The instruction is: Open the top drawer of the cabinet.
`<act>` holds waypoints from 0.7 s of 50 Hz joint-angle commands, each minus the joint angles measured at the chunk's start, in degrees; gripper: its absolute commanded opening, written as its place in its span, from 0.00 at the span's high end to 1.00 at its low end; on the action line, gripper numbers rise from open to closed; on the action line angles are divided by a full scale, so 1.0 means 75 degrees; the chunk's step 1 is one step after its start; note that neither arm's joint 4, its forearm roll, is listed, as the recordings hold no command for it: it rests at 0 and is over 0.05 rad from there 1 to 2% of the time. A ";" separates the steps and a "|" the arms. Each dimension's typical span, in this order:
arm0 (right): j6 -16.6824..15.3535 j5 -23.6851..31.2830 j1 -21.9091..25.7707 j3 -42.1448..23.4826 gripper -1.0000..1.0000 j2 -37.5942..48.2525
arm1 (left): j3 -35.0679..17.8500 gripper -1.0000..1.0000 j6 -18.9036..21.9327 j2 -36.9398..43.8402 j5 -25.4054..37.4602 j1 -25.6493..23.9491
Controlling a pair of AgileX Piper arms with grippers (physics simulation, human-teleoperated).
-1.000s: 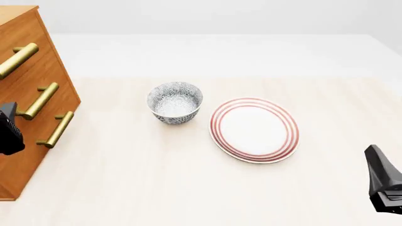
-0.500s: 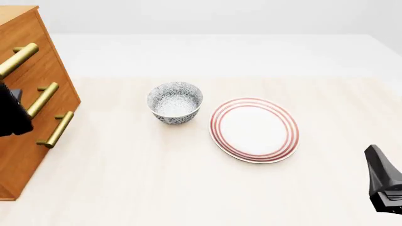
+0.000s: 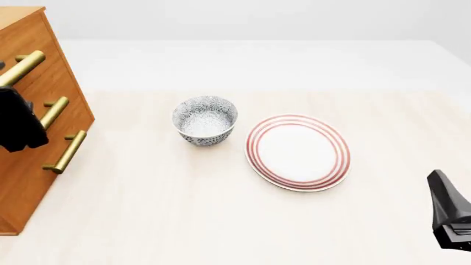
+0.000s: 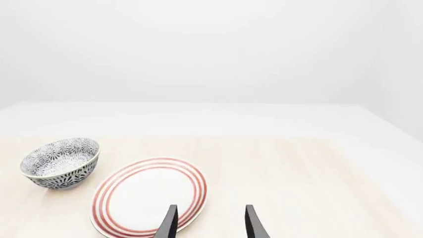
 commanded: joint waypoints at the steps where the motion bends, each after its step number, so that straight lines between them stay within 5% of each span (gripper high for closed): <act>1: 0.0002 0.0000 -0.0003 0.0000 0.00 0.0001 | 0.0013 0.00 0.0049 0.0534 -0.0542 0.0170; 27: 0.0000 0.0000 -0.0001 0.0000 0.00 0.0000 | 0.0143 0.00 0.0102 0.0743 -0.1103 0.0628; 28: -0.0001 0.0000 0.0000 0.0000 0.00 0.0000 | 0.0170 1.00 0.0123 0.0704 -0.1200 0.0638; 35: 0.0001 0.0000 0.0001 0.0000 0.00 0.0000 | 0.0319 1.00 0.0268 0.0587 -0.1235 0.0642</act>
